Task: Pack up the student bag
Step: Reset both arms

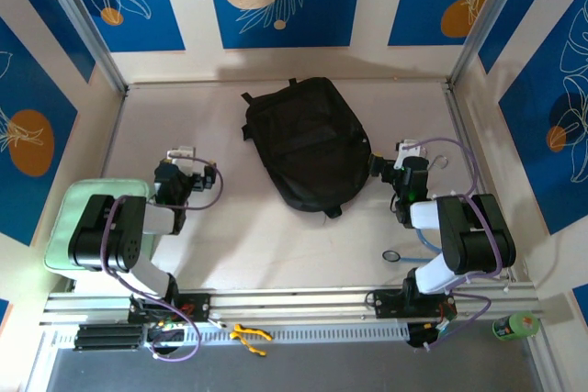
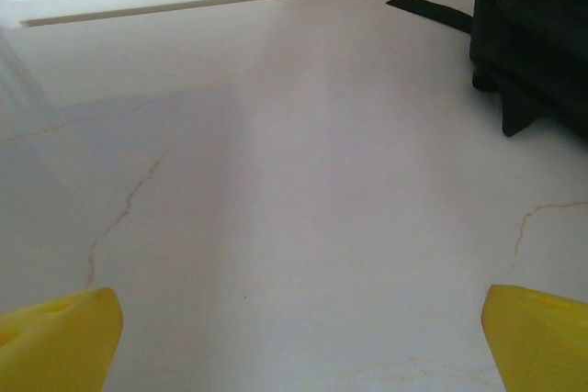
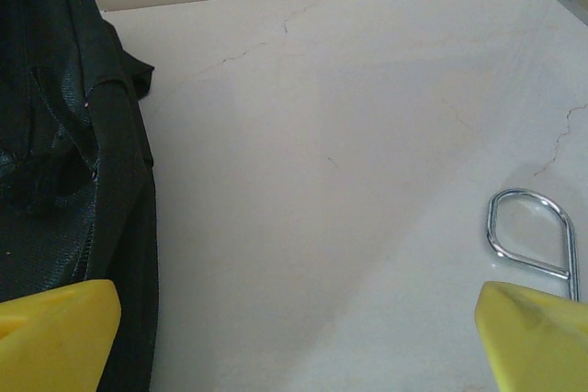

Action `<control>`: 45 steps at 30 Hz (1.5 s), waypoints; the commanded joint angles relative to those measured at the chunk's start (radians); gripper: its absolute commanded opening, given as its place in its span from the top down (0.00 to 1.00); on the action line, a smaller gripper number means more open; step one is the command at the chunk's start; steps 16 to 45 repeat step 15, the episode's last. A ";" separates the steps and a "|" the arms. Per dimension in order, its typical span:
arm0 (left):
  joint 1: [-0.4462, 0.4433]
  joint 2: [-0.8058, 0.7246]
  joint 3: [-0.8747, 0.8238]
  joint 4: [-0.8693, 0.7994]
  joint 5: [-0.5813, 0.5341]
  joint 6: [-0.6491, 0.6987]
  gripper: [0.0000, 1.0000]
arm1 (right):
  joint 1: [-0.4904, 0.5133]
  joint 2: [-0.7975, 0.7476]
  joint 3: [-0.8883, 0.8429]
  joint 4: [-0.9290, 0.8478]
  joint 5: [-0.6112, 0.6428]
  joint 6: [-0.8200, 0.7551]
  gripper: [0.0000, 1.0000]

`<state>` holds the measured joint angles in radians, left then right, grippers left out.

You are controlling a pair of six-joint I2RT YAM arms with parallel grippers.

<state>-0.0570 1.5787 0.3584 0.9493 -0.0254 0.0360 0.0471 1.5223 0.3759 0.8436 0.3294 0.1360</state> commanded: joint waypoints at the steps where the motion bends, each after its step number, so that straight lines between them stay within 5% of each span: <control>1: -0.001 -0.012 0.025 -0.032 0.039 0.018 0.00 | -0.002 0.004 0.020 0.006 0.005 0.010 0.01; 45: 0.009 -0.011 0.031 -0.039 0.053 0.009 0.00 | -0.003 0.004 0.021 0.004 0.006 0.010 0.01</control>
